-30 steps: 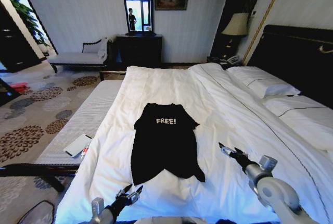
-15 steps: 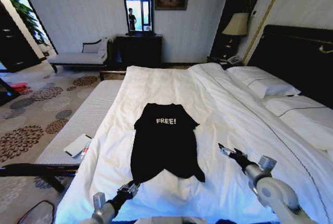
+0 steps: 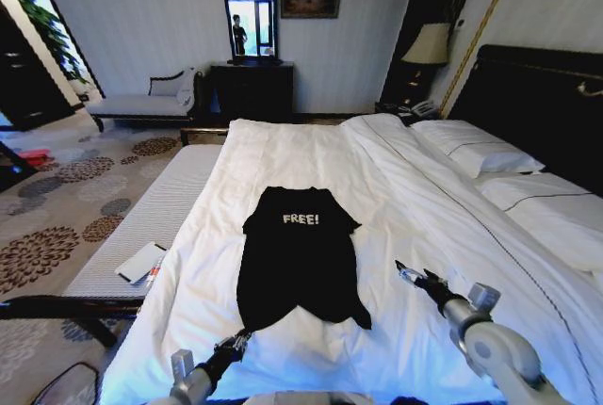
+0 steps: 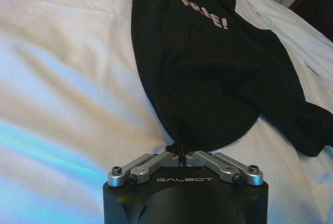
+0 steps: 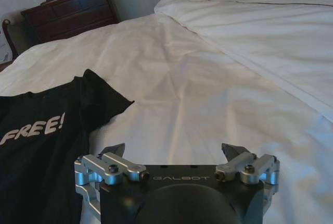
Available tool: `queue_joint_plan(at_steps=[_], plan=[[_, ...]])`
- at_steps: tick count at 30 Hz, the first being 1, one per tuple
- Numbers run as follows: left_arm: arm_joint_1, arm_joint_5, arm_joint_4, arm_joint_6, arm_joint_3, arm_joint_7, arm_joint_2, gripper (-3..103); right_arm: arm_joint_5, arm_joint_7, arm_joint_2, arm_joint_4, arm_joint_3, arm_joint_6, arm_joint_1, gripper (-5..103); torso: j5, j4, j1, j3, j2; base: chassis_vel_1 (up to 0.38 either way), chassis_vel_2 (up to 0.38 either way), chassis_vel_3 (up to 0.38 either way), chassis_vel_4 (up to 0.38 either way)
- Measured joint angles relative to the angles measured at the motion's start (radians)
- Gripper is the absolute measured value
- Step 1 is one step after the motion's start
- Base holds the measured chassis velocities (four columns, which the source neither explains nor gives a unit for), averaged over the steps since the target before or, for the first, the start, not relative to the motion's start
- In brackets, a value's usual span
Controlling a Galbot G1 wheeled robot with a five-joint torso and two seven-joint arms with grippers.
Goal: Fold the clothes on the bed.
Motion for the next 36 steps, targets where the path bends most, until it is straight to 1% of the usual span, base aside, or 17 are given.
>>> queue_joint_plan(at_steps=[9,13,15,16,18,19,20,22,25,31,36], plan=[[0.025,0.006,-0.017,-0.006,-0.021,-0.001,-0.009,0,0.006,0.002,0.012,0.038,0.001,-0.005,-0.029,100,0.0,0.0,0.0,0.0,0.0,0.0,0.0,0.0,0.0],[0.05,0.005,-0.038,-0.01,-0.036,-0.001,-0.003,0,0.01,0.004,0.021,0.082,0.006,-0.029,-0.069,100,-0.0001,0.0001,0.0,0.0,0.0,0.0,0.0,0.0,0.0],[0.067,0.003,-0.052,-0.014,-0.052,0.0,0.0,0,-0.009,-0.009,0.035,0.138,0.007,-0.046,-0.136,100,0.0,0.0002,0.0,0.0,0.0,0.0,0.0,0.0,0.0],[0.067,0.003,-0.052,-0.014,-0.052,0.0,0.0,0,-0.009,-0.009,0.035,0.138,0.007,-0.046,-0.136,100,0.0,0.0002,0.0,0.0,0.0,0.0,0.0,0.0,0.0],[0.074,-0.004,-0.059,-0.014,-0.066,0.003,0.0,0,-0.077,-0.051,0.062,0.188,0.002,-0.043,-0.222,100,-0.0002,0.0,0.0,0.0,0.0,0.0,0.0,0.0,0.0],[0.076,-0.006,-0.061,-0.015,-0.071,0.004,-0.001,0,-0.126,-0.071,0.083,0.212,-0.009,-0.041,-0.272,100,-0.0001,-0.0005,0.0,0.0,0.0,0.0,0.0,0.0,0.0],[0.076,-0.006,-0.061,-0.015,-0.071,0.004,-0.001,0,-0.126,-0.071,0.083,0.212,-0.009,-0.041,-0.272,100,-0.0001,-0.0005,0.0,0.0,0.0,0.0,0.0,0.0,0.0],[0.076,-0.009,-0.061,-0.015,-0.075,0.006,-0.001,0,-0.185,-0.092,0.112,0.229,-0.037,-0.035,-0.321,100,-0.0004,-0.0005,0.0,0.0,0.0,0.0,0.0,0.0,0.0],[0.074,-0.012,-0.061,-0.015,-0.078,0.007,-0.001,0,-0.21,-0.099,0.127,0.23,-0.06,-0.035,-0.341,100,-0.0002,0.0,0.0,0.0,0.0,0.0,0.0,0.0,0.0],[0.081,-0.023,-0.068,-0.015,-0.095,0.014,-0.002,0,-0.187,-0.105,0.128,0.228,-0.093,-0.036,-0.372,100,0.0,0.0,0.0,0.0,0.0,0.0,0.0,0.0,0.0],[0.084,-0.025,-0.066,-0.014,-0.1,0.017,-0.005,0,-0.181,-0.102,0.135,0.205,-0.124,-0.041,-0.354,100,-0.0001,0.0001,0.0,0.0,0.0,0.0,0.0,0.0,0.0]])
